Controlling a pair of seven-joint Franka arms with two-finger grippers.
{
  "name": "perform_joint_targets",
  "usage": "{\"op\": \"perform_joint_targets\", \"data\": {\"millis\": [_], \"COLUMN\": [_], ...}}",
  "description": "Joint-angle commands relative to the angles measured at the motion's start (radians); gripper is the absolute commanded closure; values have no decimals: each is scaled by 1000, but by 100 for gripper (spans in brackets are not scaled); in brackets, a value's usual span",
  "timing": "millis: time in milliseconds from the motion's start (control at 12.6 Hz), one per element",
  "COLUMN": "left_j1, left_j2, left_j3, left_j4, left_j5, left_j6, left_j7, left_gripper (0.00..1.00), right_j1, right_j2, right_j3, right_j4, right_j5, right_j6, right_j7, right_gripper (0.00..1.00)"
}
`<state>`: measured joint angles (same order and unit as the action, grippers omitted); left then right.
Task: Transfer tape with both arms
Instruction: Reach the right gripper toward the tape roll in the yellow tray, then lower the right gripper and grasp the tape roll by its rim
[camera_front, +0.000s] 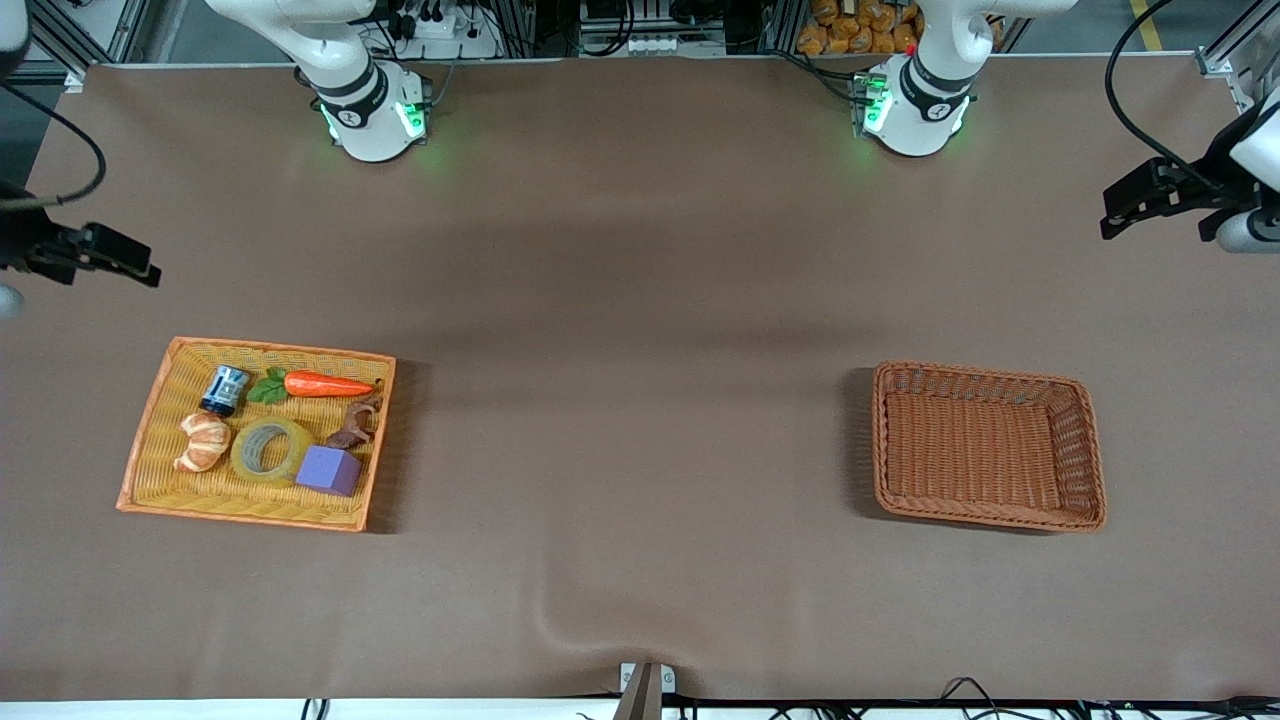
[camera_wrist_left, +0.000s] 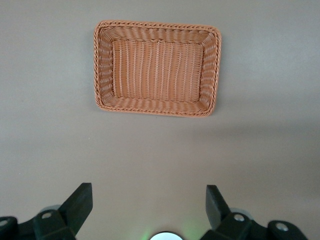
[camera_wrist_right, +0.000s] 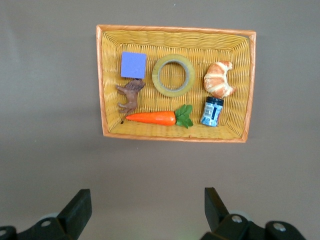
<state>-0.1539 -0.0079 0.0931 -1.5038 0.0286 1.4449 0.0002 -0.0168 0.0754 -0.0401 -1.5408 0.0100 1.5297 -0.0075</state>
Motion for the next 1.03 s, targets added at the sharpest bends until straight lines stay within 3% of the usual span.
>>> {"op": "perform_joint_targets", "data": {"millis": [0,951], "left_j1": [0,-12], "left_j2": [8,39], "left_j3": [-4,-6], "left_j4": [13,7], "left_j5": [24,22], "left_j6": [-14,-11], "left_j7": [33,24], "left_gripper": [0,0], "right_j1": [-14,-103], "right_j2": [119,576], "right_j3": [3,2], "right_j4": [19,22], "right_j5": [-5,-8], "right_j6": [62,494], "right_j7": [-6,-109], "right_gripper": [0,0]}}
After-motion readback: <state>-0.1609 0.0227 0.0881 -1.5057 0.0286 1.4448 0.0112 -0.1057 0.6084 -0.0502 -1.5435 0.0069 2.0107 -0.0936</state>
